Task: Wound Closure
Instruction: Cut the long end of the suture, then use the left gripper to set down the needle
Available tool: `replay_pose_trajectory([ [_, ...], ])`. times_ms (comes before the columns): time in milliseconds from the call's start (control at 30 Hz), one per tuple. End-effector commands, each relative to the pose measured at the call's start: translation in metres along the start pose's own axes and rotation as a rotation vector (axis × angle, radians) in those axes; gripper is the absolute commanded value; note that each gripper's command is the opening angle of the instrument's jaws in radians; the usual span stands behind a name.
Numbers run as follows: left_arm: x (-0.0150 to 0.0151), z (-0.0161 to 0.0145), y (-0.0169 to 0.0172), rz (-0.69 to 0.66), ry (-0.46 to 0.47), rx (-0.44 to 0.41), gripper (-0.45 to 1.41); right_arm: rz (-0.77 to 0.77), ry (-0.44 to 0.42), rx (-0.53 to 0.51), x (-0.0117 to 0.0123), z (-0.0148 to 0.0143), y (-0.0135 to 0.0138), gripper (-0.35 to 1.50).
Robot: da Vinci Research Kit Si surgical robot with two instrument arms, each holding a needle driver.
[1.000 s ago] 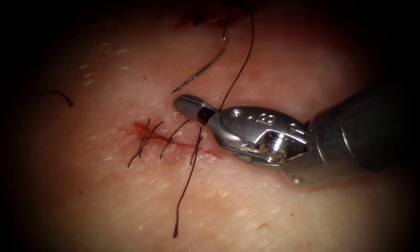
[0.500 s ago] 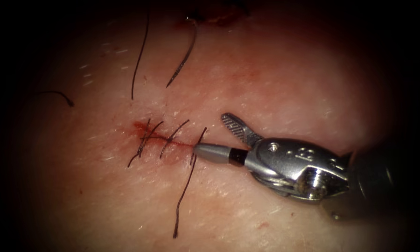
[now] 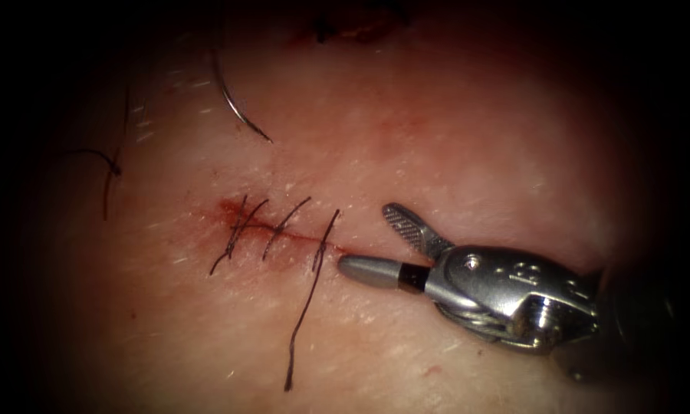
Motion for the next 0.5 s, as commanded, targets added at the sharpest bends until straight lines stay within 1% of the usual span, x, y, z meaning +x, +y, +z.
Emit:
replay_pose_trajectory([
  [33, -0.0013, 0.0005, 0.0015, -0.013, -0.013, 0.004, 1.13, 0.007, -0.002, 0.005, -0.0006, 0.0003, -0.0014, 1.47],
  [133, -0.0030, 0.0006, 0.0026, -0.016, -0.093, -0.015, 1.23, 0.008, -0.003, 0.007, -0.0005, -0.0001, -0.0014, 1.47],
  [233, -0.0046, 0.0002, 0.0040, -0.017, -0.225, -0.053, 1.23, 0.008, -0.002, 0.004, -0.0006, -0.0004, -0.0014, 1.47],
  [267, -0.0052, 0.0000, 0.0047, -0.015, -0.283, -0.059, 1.23, 0.007, -0.002, 0.000, -0.0006, -0.0005, -0.0013, 1.47],
  [300, -0.0055, -0.0002, 0.0052, -0.013, -0.320, -0.062, 1.23, 0.007, -0.002, 0.000, -0.0006, -0.0006, -0.0013, 1.47],
  [367, -0.0063, -0.0006, 0.0066, -0.004, -0.357, -0.056, 1.23, 0.006, -0.001, -0.003, -0.0007, -0.0009, -0.0012, 1.47],
  [467, -0.0079, -0.0010, 0.0102, -0.002, -0.351, -0.042, 1.23, 0.006, 0.000, -0.007, -0.0008, -0.0012, -0.0012, 1.47],
  [500, -0.0084, -0.0009, 0.0114, -0.010, -0.345, -0.054, 1.23, 0.006, 0.000, -0.007, -0.0008, -0.0012, -0.0012, 1.47],
])
